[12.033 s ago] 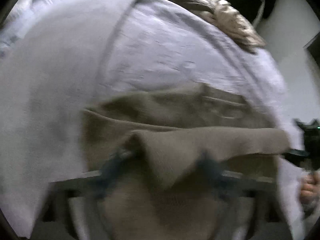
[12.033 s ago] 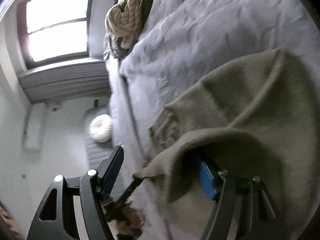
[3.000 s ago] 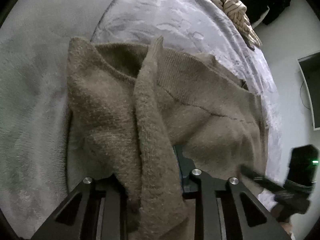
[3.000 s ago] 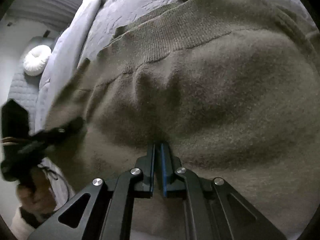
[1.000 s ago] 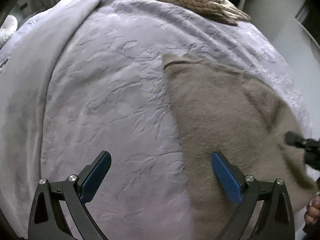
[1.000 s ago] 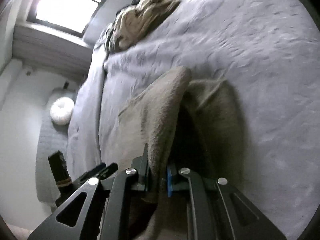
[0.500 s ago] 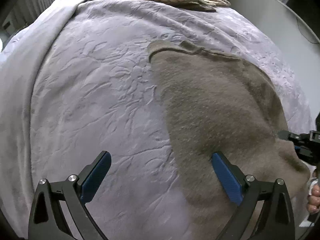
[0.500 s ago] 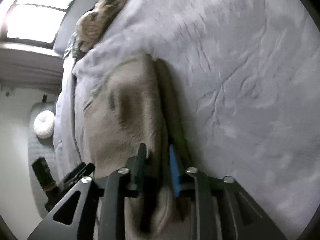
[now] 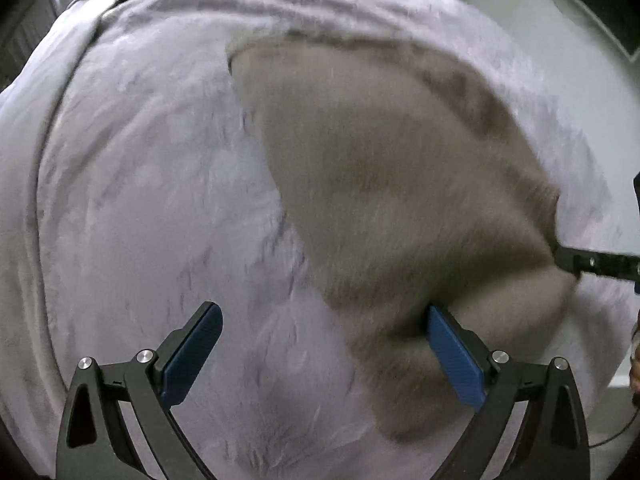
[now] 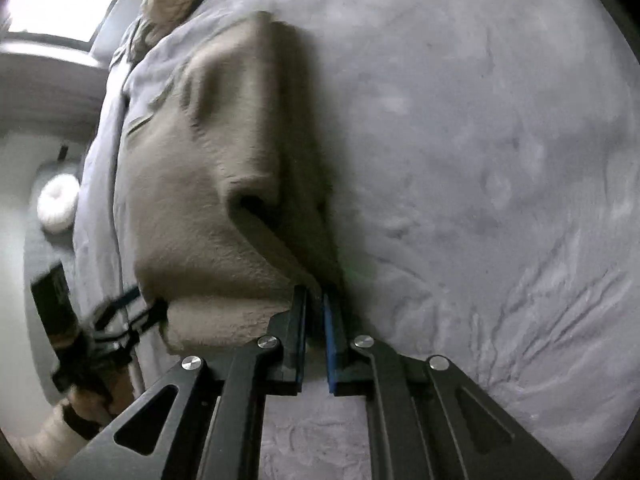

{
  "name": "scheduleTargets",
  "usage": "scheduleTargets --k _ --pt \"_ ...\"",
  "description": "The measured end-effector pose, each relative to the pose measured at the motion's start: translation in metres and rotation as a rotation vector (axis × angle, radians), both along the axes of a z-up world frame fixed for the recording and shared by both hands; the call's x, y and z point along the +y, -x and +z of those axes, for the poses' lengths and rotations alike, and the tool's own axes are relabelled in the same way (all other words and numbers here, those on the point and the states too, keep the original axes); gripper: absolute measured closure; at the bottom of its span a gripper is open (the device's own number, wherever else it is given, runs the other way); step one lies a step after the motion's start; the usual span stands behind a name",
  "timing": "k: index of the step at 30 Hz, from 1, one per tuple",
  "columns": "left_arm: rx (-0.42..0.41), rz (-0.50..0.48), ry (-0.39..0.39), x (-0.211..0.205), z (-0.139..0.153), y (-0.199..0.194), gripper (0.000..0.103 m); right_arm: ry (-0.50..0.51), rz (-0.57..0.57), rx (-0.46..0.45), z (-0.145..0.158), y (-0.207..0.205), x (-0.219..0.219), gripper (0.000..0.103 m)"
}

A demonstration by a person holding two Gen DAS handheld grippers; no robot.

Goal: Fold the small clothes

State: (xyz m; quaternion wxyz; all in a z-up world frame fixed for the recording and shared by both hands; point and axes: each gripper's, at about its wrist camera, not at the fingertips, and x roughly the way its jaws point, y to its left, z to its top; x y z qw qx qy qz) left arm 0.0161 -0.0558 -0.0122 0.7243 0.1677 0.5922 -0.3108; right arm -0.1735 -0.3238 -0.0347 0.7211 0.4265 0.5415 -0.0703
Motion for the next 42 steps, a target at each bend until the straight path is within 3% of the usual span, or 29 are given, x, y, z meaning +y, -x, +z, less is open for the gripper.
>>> scheduleTargets --k 6,7,10,12,16,20,23,25,34,42 --pt "0.041 0.025 -0.002 0.012 -0.009 0.009 0.002 0.095 0.053 0.031 0.014 0.000 0.010 0.091" --pt "0.038 0.028 -0.006 0.013 -0.007 0.009 0.002 0.110 0.048 0.041 0.017 0.000 0.011 0.086" --pt "0.028 0.034 -0.014 0.014 -0.003 0.009 0.002 0.153 -0.003 0.042 0.033 0.009 0.008 0.085" --pt "0.023 0.040 -0.018 0.016 0.001 0.014 0.002 0.208 -0.025 0.007 0.053 0.013 0.009 0.085" --pt "0.023 0.054 -0.022 0.022 0.002 0.015 0.002 0.190 0.034 -0.099 0.077 0.007 0.025 0.085" --pt "0.030 0.068 -0.027 0.023 -0.002 0.017 0.002 0.208 0.141 -0.019 0.053 -0.007 0.046 0.086" --pt "0.032 0.082 -0.032 0.023 -0.001 0.018 0.002 0.155 0.102 0.040 0.027 -0.008 0.041 0.086" --pt "0.031 0.084 -0.033 0.023 0.000 0.019 0.002 0.124 0.058 0.025 0.030 0.000 0.034 0.086" --pt "0.026 0.110 -0.041 0.022 0.001 0.022 0.002 0.155 0.039 -0.001 0.057 -0.001 0.031 0.082" --pt "0.013 0.117 -0.057 0.031 0.008 0.021 0.002 0.151 0.005 -0.024 0.062 0.003 0.029 0.082"
